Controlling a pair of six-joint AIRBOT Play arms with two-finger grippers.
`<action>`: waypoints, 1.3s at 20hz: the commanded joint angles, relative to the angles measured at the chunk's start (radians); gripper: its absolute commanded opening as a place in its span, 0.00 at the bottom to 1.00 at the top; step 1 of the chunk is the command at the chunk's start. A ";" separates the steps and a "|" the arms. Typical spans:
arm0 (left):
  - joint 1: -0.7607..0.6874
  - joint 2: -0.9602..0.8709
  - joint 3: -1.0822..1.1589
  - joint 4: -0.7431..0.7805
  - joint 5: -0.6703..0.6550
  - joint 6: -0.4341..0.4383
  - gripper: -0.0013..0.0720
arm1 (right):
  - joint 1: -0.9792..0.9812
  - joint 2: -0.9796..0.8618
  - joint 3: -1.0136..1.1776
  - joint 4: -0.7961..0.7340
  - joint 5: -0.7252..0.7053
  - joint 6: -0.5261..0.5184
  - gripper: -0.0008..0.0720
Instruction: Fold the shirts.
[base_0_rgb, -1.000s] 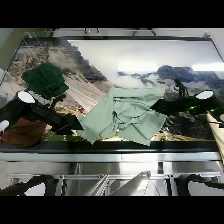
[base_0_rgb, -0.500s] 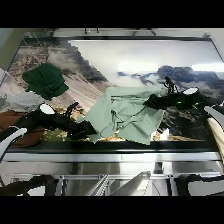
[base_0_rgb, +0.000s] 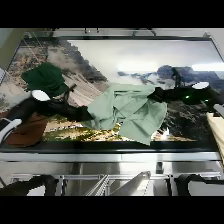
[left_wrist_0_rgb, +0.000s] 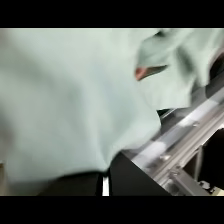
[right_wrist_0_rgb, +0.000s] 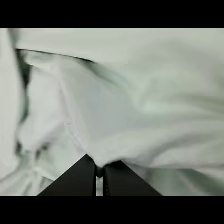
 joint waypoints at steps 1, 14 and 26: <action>0.087 0.155 0.151 -0.017 -0.136 -0.027 0.04 | -0.089 0.171 0.032 0.003 0.081 -0.006 0.05; 0.629 0.684 0.832 -0.137 0.000 0.049 0.04 | -0.389 0.999 0.459 0.047 -0.074 -0.111 0.05; 0.351 0.043 0.957 -0.062 -0.340 -0.066 0.04 | -0.323 0.394 0.553 0.079 0.175 -0.041 0.05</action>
